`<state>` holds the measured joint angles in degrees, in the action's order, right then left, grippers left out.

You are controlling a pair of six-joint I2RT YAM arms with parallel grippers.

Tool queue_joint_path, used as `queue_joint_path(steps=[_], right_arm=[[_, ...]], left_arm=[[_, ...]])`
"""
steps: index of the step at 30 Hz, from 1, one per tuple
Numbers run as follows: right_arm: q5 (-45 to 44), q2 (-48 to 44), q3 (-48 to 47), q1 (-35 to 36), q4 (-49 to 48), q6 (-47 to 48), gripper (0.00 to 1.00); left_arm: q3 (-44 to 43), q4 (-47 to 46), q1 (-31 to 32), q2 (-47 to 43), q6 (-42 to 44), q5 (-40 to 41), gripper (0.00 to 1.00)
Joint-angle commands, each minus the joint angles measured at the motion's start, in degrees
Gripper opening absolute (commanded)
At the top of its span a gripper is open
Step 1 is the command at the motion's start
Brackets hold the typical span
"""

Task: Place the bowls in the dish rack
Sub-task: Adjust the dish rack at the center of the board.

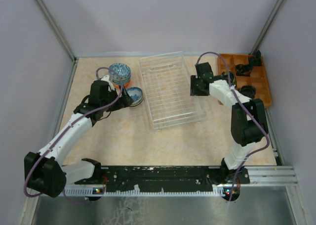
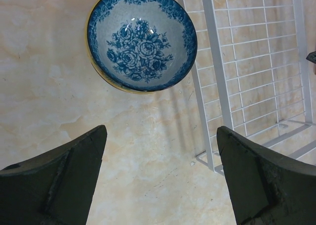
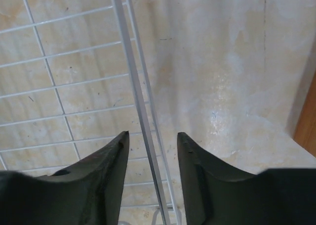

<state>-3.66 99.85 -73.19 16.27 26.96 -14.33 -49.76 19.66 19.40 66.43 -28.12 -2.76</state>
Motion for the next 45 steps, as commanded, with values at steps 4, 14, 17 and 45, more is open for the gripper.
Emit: queue_joint_path(steps=[4,14,17,45], right_arm=[[-7.9,-7.1,4.6,1.6,-0.4,-0.6,0.22],[-10.6,-22.3,19.1,2.2,0.8,-4.6,0.00],[-11.1,-28.0,22.8,3.1,1.5,-5.7,0.00],[-2.5,-42.7,17.4,4.2,10.5,-4.5,0.61]], left_arm=[[-2.4,1.4,0.5,-1.6,1.5,0.8,0.98],[-2.9,2.3,1.7,-2.1,1.4,1.3,0.97],[-3.0,2.6,1.8,-2.5,1.4,1.5,0.97],[-22.1,9.6,11.0,20.5,12.1,12.1,0.83]])
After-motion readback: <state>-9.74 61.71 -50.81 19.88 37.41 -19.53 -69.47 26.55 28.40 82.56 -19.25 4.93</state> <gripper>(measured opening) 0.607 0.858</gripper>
